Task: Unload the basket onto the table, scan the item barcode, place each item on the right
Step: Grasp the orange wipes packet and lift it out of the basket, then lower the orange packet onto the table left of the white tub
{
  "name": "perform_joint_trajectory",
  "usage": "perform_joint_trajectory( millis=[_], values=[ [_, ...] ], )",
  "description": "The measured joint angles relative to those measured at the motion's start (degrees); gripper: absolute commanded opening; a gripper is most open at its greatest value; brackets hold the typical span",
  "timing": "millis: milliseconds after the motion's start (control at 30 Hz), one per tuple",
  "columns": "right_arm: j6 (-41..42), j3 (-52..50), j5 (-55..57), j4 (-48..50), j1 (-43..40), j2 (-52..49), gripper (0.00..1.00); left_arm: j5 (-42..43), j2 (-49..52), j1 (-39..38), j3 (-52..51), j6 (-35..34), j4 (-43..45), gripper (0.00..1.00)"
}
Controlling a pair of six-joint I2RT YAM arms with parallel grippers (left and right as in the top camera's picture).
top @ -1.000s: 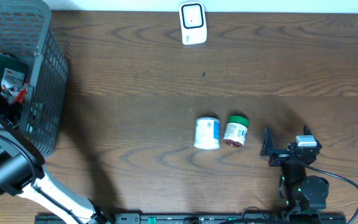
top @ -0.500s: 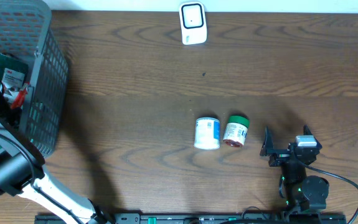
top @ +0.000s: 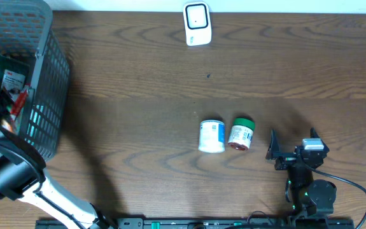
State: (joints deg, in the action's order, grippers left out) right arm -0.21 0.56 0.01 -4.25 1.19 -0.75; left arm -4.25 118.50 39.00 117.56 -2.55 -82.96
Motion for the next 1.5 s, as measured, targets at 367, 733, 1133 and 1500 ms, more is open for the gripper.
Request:
perform_joint_trajectory(
  millis=[367,733,1133,1500],
  values=[
    [0.00,-0.02,0.00,0.00,0.00,0.00,0.99,16.96,-14.62,-4.79,22.36,-9.77,-1.25,0.08],
    [0.02,-0.02,0.02,0.04,0.00,-0.04,0.99,20.61,-21.62,-34.45,22.82,-12.09,-9.25,0.08],
    [0.02,-0.02,0.02,0.00,0.00,-0.09,0.99,8.61,-17.11,-52.57,3.02,-13.77,-7.54,0.08],
    [0.00,-0.02,0.02,0.00,0.00,-0.13,0.99,6.97,-16.00,-53.16,-25.79,-17.22,13.11,0.08]
  ],
)
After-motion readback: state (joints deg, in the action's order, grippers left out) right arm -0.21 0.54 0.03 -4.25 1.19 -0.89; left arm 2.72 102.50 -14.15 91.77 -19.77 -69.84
